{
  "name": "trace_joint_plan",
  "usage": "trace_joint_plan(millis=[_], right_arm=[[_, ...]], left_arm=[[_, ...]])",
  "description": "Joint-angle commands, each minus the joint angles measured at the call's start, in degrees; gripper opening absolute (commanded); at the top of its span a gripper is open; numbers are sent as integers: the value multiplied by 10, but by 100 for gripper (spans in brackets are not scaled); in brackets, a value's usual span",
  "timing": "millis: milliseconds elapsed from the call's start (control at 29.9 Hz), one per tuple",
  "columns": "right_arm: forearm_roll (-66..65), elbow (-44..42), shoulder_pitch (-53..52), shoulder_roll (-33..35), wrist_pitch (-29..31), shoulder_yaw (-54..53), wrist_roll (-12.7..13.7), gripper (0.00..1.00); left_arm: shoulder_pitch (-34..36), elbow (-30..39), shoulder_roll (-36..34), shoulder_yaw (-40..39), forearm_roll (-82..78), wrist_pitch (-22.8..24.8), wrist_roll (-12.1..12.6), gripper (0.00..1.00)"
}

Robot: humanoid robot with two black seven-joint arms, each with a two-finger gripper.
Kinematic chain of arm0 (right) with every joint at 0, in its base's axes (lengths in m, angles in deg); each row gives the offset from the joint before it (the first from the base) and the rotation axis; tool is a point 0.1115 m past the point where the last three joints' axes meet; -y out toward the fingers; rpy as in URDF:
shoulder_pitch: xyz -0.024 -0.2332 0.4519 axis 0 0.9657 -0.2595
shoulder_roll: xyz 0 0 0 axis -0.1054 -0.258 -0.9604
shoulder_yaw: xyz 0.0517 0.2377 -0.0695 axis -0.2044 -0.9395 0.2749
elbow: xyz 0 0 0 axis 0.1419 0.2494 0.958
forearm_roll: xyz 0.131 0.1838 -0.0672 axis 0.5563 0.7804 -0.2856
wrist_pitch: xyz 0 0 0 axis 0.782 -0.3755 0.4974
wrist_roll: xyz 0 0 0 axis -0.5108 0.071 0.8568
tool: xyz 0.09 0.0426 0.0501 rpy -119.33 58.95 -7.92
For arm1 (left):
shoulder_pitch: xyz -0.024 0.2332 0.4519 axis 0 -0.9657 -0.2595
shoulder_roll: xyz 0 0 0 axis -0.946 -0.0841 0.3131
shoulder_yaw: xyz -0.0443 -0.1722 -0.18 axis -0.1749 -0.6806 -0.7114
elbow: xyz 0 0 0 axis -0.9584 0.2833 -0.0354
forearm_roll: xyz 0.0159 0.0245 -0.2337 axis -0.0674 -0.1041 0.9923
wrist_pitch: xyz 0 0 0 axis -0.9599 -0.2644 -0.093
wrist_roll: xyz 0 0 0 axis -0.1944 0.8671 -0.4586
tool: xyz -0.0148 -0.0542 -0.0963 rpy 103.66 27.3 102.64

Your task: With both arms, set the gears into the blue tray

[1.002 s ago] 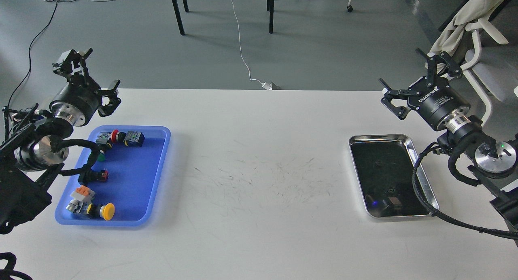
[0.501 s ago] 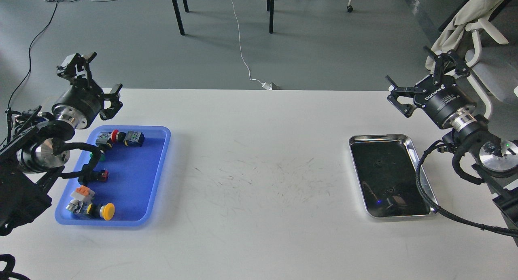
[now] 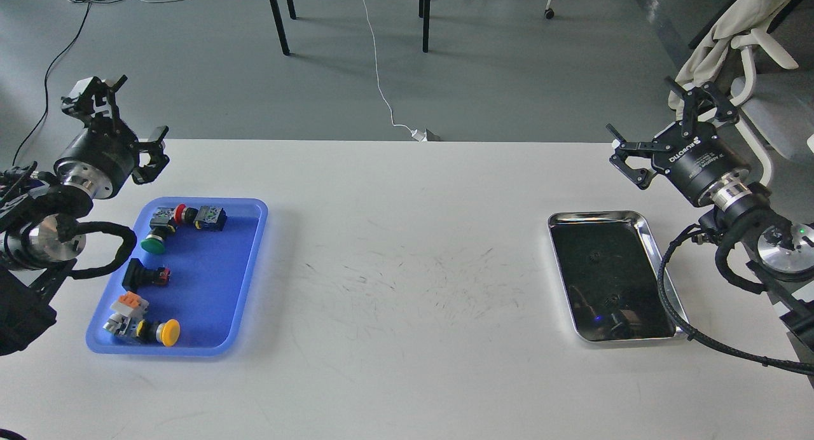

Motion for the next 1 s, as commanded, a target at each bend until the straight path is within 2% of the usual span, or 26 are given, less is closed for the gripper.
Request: trace_joint_plan(millis=[0,100,301,501,668,802,969], right_arm=[[-33,35,-3,48,0,16,1,99],[-87,77,-13,105,1,33,8,99],[-250,176,-67,209,-2,97,55,99],[-419,224,-171,283,2,202,73,99],[-501,233,-274,275,12,317,106,99],[-578,236,-351,234,12,468,108,99],[-618,210,-432,181,8,588,108,99]], left_arm=[[-1,1,-4,0,-1,-3,-1,98],[-1,8,-10,0,-6,-3,-2,98],[-1,24,-19,0,-10,-4,-3,98],[-3,42,-27,0,-10,-4,-4,98],[-3,53,-30,0,-10,-3,-7,98],[-3,53,-29,1,-10,-2,-29,98],[-5,59,-28,1,-10,-2,-32,98]])
